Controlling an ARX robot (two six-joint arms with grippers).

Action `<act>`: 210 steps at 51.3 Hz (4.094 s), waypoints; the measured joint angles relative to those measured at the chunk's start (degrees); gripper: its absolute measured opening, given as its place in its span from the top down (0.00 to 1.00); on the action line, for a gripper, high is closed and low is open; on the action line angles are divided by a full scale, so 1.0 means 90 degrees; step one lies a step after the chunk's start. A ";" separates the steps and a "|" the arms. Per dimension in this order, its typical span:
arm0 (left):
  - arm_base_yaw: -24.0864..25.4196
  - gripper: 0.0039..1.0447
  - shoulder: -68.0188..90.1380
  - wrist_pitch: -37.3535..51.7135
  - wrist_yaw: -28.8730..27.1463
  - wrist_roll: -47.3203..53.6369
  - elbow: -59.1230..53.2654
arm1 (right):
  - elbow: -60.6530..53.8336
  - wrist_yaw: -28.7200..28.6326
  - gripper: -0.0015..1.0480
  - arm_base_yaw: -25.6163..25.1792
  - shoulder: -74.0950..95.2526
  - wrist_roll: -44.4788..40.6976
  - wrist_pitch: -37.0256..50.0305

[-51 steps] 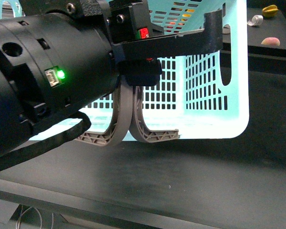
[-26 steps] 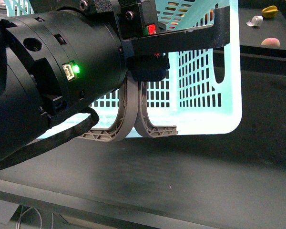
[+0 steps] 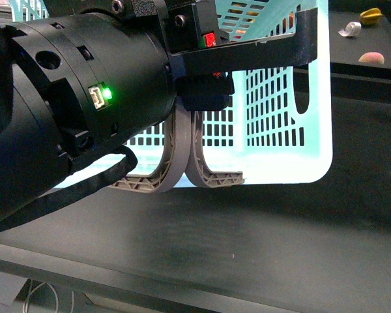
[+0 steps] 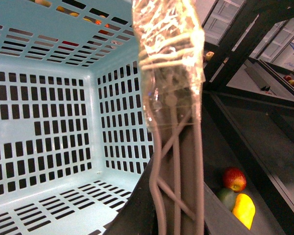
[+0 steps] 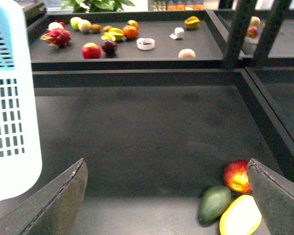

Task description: Pick mango with right arm and hold basket with left

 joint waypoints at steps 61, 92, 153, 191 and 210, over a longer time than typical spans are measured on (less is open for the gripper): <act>-0.0002 0.94 0.0000 0.0000 0.0000 0.0000 0.0000 | 0.4214 0.0872 0.08 -0.2397 1.2478 0.0986 0.4500; -0.0002 0.94 0.0000 0.0000 0.0002 0.0000 0.0000 | 0.5447 0.1086 0.08 -0.2535 1.3763 0.1107 0.4053; -0.0002 0.94 0.0000 0.0000 0.0000 0.0000 0.0000 | 0.6589 0.1430 0.38 -0.2380 1.4783 0.1008 0.3674; -0.0002 0.94 0.0000 0.0000 0.0002 0.0000 0.0000 | 0.3927 -0.0566 0.39 -0.0342 0.9576 0.2324 0.2805; -0.0002 0.94 0.0000 0.0000 0.0002 0.0000 0.0000 | 0.4211 -0.0928 0.39 0.2198 0.6999 0.2671 0.1690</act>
